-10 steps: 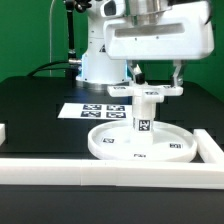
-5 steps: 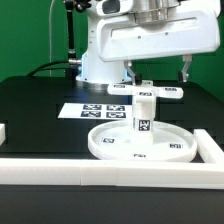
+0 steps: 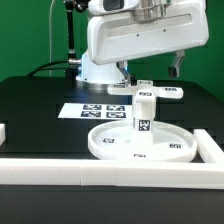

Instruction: Assemble round table

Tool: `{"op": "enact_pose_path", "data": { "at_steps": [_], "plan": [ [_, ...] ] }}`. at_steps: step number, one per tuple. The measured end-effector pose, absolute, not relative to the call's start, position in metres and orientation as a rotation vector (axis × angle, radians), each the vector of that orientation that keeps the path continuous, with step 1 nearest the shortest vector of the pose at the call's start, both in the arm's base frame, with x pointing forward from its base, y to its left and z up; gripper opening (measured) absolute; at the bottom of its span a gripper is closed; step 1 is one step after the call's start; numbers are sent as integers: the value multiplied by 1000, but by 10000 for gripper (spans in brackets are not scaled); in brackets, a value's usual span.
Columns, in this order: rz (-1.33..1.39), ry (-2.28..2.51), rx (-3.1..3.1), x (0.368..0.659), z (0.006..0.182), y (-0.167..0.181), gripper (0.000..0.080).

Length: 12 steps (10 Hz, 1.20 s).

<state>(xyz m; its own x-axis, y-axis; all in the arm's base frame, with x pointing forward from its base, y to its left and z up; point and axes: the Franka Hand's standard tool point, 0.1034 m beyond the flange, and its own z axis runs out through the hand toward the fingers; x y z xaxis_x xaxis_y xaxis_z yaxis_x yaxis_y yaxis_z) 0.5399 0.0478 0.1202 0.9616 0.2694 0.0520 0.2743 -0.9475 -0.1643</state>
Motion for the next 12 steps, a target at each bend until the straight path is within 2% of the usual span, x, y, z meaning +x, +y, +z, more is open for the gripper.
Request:
{"op": "enact_pose_path", "data": {
  "at_steps": [3, 11, 12],
  "plan": [
    [-74, -632, -2921, 541, 115, 45, 649],
    [-45, -648, -2918, 538, 103, 38, 649],
    [-48, -655, -2918, 538, 104, 38, 526]
  ]
}}
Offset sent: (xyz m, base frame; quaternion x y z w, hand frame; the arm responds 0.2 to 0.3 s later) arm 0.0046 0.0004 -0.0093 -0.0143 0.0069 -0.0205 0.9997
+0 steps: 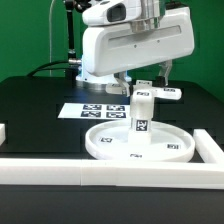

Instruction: Assemble round table

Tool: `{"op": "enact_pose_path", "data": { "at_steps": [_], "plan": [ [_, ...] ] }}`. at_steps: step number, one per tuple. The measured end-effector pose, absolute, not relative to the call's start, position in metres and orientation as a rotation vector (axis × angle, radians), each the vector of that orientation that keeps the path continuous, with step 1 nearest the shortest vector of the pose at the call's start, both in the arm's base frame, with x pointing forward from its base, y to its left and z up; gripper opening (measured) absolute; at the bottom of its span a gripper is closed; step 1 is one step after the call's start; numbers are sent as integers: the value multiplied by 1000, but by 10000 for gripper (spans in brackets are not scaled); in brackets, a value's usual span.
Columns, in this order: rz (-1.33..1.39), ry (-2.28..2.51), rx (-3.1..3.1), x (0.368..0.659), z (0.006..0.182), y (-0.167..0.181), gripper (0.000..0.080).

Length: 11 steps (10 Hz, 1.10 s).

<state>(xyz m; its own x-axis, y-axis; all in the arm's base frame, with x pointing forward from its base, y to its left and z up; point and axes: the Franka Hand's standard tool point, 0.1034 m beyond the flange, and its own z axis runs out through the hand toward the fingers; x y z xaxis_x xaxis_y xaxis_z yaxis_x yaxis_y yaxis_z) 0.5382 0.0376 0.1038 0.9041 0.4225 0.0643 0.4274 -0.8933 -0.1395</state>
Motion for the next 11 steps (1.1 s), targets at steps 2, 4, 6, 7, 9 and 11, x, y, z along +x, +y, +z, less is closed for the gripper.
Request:
{"op": "enact_pose_path", "data": {
  "at_steps": [2, 4, 6, 7, 9, 11],
  "plan": [
    [-67, -645, -2925, 542, 107, 34, 395],
    [-91, -632, -2938, 546, 109, 27, 80],
    [-97, -630, -2940, 547, 109, 26, 16],
    [-98, -630, -2941, 547, 109, 26, 3],
    [-64, -764, -2927, 544, 111, 28, 1],
    [-5, -866, -2910, 540, 113, 34, 30]
  ]
}}
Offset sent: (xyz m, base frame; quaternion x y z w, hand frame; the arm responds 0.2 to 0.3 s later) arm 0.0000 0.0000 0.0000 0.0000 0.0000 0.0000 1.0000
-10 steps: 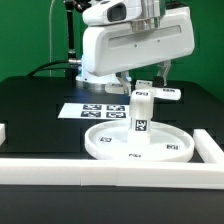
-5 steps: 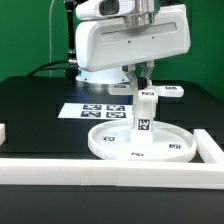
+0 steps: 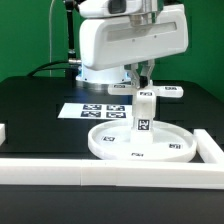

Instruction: Assemble round table

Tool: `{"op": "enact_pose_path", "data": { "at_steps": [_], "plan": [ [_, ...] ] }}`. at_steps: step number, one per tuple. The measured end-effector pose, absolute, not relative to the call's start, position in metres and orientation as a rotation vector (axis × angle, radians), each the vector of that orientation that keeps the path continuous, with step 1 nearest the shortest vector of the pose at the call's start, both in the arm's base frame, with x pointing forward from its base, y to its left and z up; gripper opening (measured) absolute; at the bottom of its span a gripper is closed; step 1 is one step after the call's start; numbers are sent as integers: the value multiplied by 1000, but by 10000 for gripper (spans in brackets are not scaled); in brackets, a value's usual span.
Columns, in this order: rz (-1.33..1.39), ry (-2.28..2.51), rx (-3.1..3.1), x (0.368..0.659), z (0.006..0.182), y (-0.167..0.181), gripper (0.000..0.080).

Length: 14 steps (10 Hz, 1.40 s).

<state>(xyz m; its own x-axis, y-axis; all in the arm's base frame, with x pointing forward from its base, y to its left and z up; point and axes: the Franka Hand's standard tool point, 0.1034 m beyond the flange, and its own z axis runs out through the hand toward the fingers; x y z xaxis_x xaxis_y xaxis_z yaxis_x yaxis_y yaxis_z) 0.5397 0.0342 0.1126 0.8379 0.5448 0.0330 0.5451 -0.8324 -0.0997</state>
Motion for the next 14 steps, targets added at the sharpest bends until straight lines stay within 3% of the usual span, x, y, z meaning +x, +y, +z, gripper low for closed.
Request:
{"op": "enact_pose_path", "data": {
  "at_steps": [1, 2, 3, 4, 5, 6, 7, 8, 14],
  "plan": [
    [-1, -855, -2917, 541, 113, 36, 30],
    [0, -850, -2919, 541, 113, 34, 212],
    [0, -857, -2917, 541, 112, 34, 212],
    [-8, -864, -2916, 540, 113, 34, 413],
    [-20, -854, -2924, 536, 114, 34, 547],
    [-10, -860, -2919, 533, 115, 35, 547],
    [-2, -885, -2909, 532, 115, 34, 631],
    [5, -910, -2898, 531, 114, 35, 644],
    [27, -903, -2901, 529, 97, 35, 649]
  ]
}}
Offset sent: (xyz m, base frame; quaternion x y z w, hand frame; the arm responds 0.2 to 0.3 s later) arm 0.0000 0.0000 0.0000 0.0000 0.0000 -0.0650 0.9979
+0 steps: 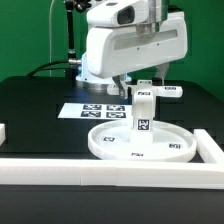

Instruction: Assemble round table

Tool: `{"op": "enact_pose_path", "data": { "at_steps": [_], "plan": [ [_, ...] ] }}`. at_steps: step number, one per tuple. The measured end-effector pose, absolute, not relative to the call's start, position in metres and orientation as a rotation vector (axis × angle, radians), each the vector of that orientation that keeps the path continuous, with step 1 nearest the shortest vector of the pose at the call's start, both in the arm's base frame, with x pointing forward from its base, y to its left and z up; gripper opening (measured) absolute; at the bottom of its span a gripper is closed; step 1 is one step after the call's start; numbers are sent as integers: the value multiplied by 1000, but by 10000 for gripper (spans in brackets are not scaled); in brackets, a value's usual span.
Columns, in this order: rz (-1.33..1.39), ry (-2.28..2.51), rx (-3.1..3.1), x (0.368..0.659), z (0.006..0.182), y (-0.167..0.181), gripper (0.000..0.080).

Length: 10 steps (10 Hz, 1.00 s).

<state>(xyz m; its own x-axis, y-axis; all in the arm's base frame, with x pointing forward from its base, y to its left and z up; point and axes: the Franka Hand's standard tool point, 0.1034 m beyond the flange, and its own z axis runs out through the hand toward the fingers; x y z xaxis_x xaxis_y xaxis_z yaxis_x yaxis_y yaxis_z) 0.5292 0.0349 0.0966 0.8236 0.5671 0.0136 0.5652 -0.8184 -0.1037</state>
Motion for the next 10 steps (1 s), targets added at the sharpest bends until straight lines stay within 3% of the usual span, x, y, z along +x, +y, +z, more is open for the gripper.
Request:
{"op": "enact_pose_path", "data": {
  "at_steps": [3, 4, 10],
  "plan": [
    [27, -905, -2901, 529, 97, 34, 599],
    [27, -902, -2902, 529, 97, 33, 447],
    [31, -780, -2933, 529, 96, 33, 449]
  ]
}}
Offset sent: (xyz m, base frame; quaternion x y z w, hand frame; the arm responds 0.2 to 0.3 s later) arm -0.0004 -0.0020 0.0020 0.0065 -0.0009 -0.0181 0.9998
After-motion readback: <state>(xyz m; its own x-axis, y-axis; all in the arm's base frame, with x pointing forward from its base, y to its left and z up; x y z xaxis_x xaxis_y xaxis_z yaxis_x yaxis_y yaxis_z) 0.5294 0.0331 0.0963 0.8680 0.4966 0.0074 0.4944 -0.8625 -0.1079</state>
